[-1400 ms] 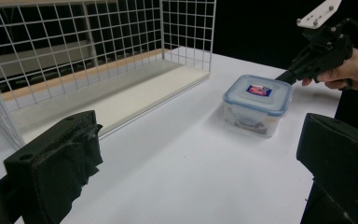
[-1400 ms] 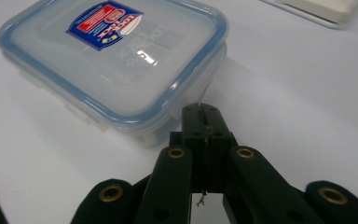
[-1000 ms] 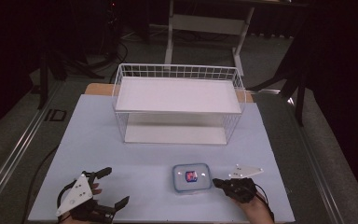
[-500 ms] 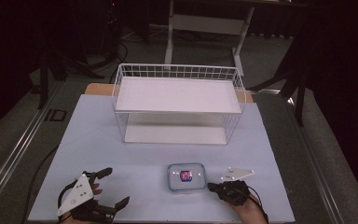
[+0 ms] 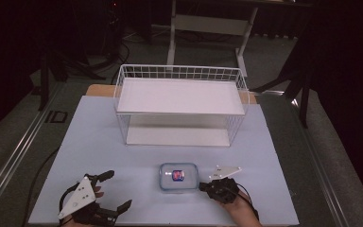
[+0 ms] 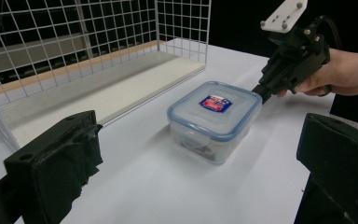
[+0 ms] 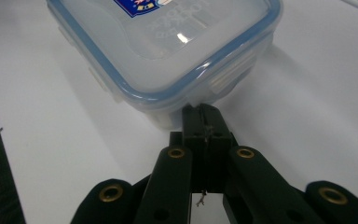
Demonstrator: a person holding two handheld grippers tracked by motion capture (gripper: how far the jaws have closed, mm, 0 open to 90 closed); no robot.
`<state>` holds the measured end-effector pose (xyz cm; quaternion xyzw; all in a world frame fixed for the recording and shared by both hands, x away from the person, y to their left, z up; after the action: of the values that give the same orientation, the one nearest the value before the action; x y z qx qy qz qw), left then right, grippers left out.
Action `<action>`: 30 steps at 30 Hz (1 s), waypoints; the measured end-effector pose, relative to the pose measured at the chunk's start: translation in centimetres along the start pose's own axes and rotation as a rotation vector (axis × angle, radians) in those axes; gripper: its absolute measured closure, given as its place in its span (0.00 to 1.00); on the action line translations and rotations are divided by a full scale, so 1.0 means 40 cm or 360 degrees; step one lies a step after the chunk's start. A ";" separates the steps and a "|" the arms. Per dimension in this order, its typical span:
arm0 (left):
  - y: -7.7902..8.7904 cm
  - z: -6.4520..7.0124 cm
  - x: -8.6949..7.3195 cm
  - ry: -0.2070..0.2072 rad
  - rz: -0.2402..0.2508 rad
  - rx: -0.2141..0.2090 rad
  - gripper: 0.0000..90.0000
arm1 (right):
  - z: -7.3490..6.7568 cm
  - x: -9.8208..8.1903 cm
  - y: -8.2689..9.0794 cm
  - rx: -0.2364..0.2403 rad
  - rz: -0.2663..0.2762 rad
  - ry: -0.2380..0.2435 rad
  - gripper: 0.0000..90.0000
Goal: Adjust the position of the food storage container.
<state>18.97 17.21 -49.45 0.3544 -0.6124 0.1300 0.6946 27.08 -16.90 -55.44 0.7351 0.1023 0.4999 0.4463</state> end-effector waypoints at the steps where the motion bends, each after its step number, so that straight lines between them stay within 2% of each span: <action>1: 0.000 0.000 0.000 0.0001 -0.0001 0.0002 0.00 | -0.001 0.005 -0.005 -0.0005 0.0001 0.0003 1.00; 12: -0.004 -0.004 -0.004 0.0014 -0.0017 0.0001 0.00 | -0.006 0.050 -0.050 0.0019 0.0003 0.0057 1.00; 20: -0.005 -0.005 -0.004 0.0013 -0.0019 0.0006 0.00 | -0.010 0.065 -0.068 0.0019 -0.0006 0.0071 1.00; 25: -0.005 -0.006 -0.005 0.0010 -0.0025 0.0003 0.00 | -0.016 0.067 -0.071 0.0062 0.0002 0.0095 1.00; 28: -0.006 -0.005 -0.005 0.0013 -0.0027 0.0003 0.00 | -0.019 0.065 -0.070 0.0030 -0.0001 0.0096 1.00; 30: -0.006 -0.006 -0.006 0.0016 -0.0028 0.0002 0.00 | -0.017 0.064 -0.066 -0.0005 -0.0011 0.0128 1.00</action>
<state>19.24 17.26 -49.73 0.3597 -0.6057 0.1260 0.6985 28.51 -13.46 -55.74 0.7134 0.1219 0.5276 0.4447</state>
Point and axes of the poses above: each handheld gripper's, and its own axes: y roughly backward along the jaws, x roughly out of its top, z roughly to its right, the point moved 4 cm from there along -y, roughly forward along the jaws, and after that the axes turned 4 degrees about -z, right-handed, at the moved point
